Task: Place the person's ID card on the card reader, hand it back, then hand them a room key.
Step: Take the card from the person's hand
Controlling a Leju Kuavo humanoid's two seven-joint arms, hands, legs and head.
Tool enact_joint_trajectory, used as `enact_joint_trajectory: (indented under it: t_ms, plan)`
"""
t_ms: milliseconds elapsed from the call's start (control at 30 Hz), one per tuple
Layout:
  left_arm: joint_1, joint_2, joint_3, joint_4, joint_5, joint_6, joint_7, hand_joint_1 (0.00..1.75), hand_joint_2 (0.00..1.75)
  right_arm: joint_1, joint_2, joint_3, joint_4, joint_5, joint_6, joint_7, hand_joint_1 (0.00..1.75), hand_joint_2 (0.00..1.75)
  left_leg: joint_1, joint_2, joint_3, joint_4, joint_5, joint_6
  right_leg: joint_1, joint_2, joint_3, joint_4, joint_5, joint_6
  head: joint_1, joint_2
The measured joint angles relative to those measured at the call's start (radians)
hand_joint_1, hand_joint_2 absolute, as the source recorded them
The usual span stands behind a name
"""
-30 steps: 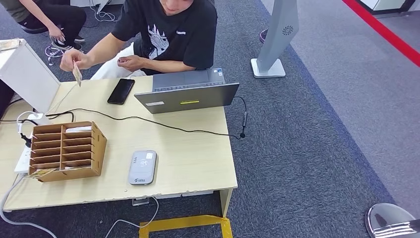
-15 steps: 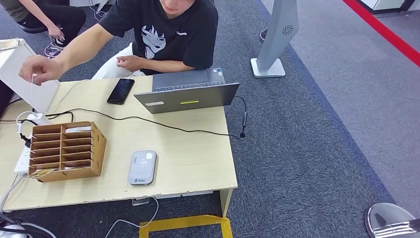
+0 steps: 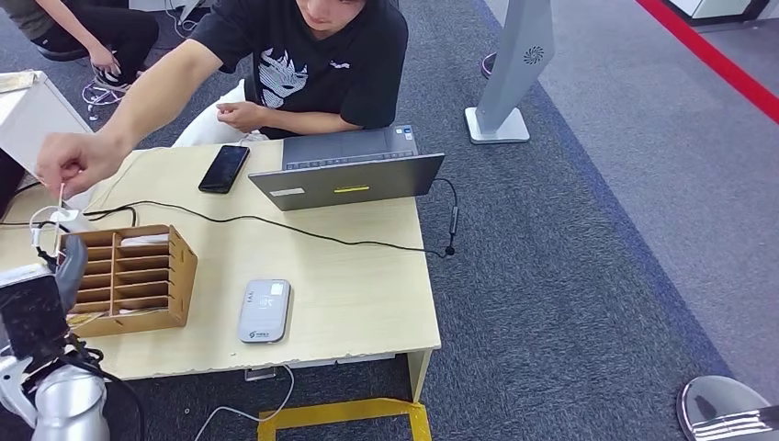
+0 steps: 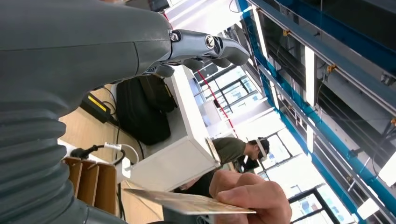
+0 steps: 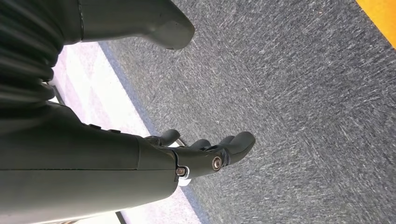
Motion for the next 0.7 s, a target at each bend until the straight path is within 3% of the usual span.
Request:
enact_joint_trajectory:
  t_ms: [267,567,700]
  plan:
    - [-0.08,0.001,-0.061,0.115,-0.014,0.008,0.017,0.0,1.75,-0.007,0.006,0.0,-0.002,0.003,0.011,0.0,0.0,1.75,0.0,0.001,0.0,0.0,0.0,0.0,0.0,0.001,0.0,0.0,0.001,-0.001,0.0,0.0]
    - [-0.101,0.0,-0.079,0.155,0.004,0.014,0.015,0.05,1.75,-0.007,0.007,0.0,-0.004,0.003,0.011,0.0,0.0,1.75,0.0,0.002,0.0,0.0,0.0,0.0,0.0,0.002,-0.001,0.0,0.001,-0.001,0.0,0.0]
    - [-0.101,0.001,-0.083,0.158,0.025,0.02,0.014,1.75,1.75,-0.006,0.007,0.0,-0.004,0.004,0.005,-0.001,0.0,1.75,0.0,0.002,0.0,0.0,0.0,0.0,0.0,0.002,-0.001,0.0,0.001,-0.001,0.0,0.0]
